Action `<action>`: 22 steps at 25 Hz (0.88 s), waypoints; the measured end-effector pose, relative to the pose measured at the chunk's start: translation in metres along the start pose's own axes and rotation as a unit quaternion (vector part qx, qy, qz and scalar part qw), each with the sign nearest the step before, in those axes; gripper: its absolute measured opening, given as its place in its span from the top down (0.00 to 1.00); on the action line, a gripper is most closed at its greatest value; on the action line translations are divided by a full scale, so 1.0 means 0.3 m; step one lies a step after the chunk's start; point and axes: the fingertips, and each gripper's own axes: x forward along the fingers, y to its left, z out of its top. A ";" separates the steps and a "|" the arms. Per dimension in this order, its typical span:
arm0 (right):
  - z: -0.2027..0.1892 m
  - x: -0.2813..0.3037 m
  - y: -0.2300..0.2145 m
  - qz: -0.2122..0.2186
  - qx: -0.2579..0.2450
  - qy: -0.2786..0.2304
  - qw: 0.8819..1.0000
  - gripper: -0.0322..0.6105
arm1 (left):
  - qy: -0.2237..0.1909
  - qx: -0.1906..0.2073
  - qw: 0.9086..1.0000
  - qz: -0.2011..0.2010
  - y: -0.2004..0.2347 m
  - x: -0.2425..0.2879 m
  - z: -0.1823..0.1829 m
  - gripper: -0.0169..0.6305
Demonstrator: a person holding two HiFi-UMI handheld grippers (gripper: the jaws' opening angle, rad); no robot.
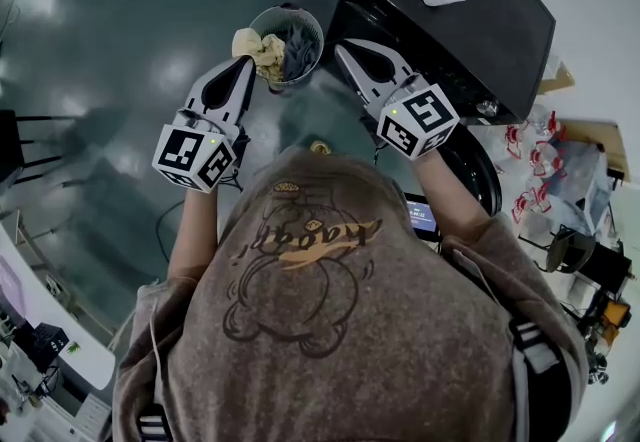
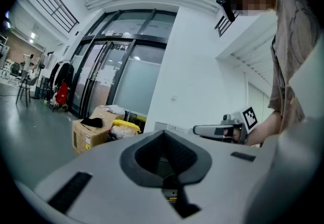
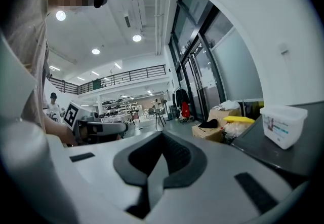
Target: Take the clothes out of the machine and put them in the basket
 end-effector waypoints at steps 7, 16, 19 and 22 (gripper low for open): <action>-0.002 -0.006 0.017 0.002 -0.001 0.001 1.000 0.96 | -0.008 0.002 1.000 -0.001 -0.012 0.002 0.022 0.96; -0.010 -0.015 0.002 -0.014 0.007 -0.007 1.000 0.96 | -0.016 -0.005 1.000 0.011 -0.014 0.009 0.031 0.96; -0.011 -0.014 0.002 -0.017 0.010 -0.010 1.000 0.96 | -0.016 -0.006 1.000 0.019 -0.011 0.007 0.028 0.96; -0.016 -0.010 0.009 -0.017 0.008 -0.010 1.000 0.96 | -0.015 -0.009 1.000 0.025 -0.005 0.001 0.020 0.96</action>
